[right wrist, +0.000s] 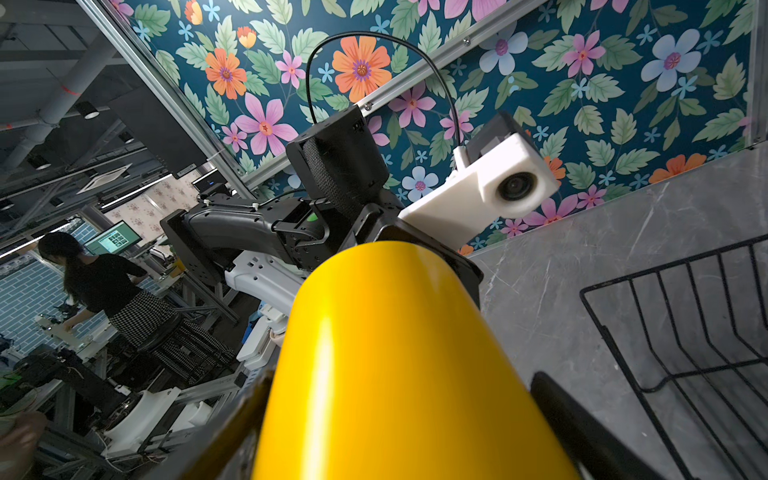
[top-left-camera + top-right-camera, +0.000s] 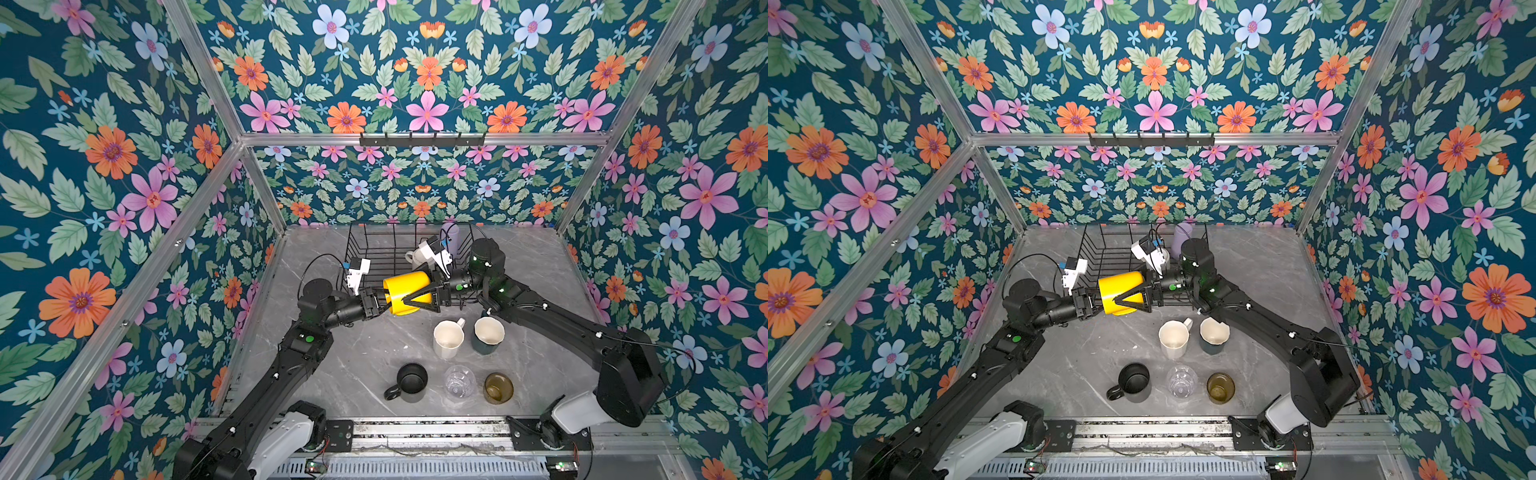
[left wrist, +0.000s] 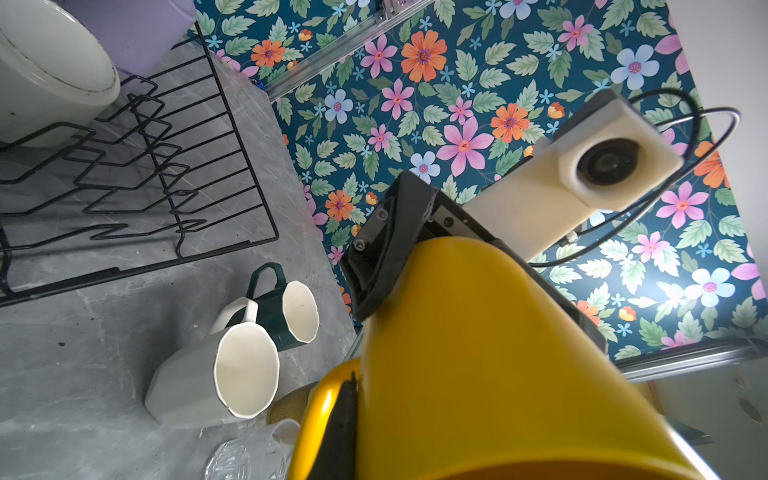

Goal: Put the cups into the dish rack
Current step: 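Grasp the yellow mug base with the right gripper and open the left gripper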

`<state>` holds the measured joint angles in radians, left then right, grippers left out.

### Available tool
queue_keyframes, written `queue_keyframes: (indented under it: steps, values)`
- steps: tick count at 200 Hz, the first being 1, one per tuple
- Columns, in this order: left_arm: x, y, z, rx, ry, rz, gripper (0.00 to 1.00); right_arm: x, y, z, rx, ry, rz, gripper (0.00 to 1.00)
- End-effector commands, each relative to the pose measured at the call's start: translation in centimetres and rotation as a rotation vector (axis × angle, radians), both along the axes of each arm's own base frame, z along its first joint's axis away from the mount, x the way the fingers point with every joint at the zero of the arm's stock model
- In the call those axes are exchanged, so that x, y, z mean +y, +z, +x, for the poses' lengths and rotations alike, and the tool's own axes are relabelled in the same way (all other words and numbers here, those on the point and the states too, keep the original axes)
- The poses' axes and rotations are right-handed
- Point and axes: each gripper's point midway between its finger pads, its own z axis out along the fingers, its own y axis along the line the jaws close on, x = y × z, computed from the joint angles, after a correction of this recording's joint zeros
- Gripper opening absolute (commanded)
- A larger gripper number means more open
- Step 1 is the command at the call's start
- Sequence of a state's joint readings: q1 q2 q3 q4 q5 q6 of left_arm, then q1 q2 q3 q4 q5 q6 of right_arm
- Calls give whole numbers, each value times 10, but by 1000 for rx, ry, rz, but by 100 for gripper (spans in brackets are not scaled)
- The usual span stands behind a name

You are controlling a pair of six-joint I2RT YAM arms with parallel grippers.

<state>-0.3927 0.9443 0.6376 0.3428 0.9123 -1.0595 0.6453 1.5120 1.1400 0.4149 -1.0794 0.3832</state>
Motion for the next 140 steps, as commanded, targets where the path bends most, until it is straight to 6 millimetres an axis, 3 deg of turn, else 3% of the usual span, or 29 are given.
queue_keyframes:
  steps: [1,31,73,91,107,140]
  values:
    - [0,18,0,-73,0,-39,0,1,5,-3,-17,22,15,89]
    - [0,18,0,-73,-3,-40,0,2,2,-3,-9,25,9,81]
    - [-1,17,1,-66,-4,-39,0,2,1,-2,-7,14,0,51]
    - [0,16,1,-63,-1,-37,0,2,2,0,2,8,-11,33]
    - [-1,15,2,-58,0,-32,0,4,2,2,20,8,-24,0]
    - [0,13,3,-53,4,-28,0,5,5,7,54,-13,-37,0]
